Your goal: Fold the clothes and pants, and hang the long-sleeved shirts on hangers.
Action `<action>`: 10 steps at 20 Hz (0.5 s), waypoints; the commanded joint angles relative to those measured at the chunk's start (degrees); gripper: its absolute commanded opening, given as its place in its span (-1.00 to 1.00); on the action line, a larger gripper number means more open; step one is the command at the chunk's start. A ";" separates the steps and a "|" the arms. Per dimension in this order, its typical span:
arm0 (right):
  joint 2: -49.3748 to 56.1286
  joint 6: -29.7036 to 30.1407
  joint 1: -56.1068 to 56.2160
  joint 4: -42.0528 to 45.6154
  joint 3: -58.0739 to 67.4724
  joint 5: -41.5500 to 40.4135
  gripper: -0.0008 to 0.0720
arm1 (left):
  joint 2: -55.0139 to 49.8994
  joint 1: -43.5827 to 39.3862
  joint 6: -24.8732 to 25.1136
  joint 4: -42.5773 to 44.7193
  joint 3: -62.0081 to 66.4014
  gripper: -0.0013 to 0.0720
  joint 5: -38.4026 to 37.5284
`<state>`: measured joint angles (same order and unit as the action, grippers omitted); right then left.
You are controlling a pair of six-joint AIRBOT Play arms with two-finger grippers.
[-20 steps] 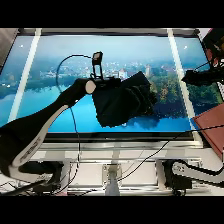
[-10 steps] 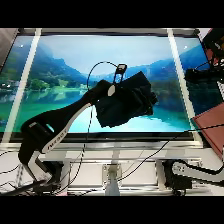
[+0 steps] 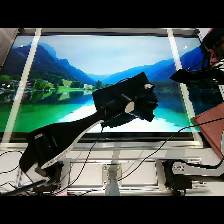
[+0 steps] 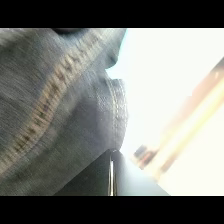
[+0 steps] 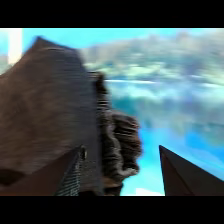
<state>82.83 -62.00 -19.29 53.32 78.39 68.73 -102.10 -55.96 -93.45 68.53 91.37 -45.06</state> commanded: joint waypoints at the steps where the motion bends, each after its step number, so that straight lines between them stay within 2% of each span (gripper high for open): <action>1: 2.05 5.31 2.38 -3.37 0.07 2.25 0.55 | 4.00 -0.61 0.85 6.67 0.07 -0.91 -6.23; 4: 5.40 6.03 8.00 -2.49 0.07 1.75 0.60 | 10.29 2.03 -0.94 13.38 0.07 -0.90 -8.90; 6: 7.21 6.29 13.22 3.52 0.42 -2.34 0.70 | 14.21 4.24 -1.99 16.39 0.07 -0.90 -10.01; 10: 11.98 -1.11 20.04 18.12 4.35 -6.86 0.70 | 19.15 8.11 -2.60 16.83 0.07 -0.90 -10.36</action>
<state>91.66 -58.78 -3.88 61.54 80.38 65.23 -86.54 -50.28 -95.26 83.00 91.42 -54.26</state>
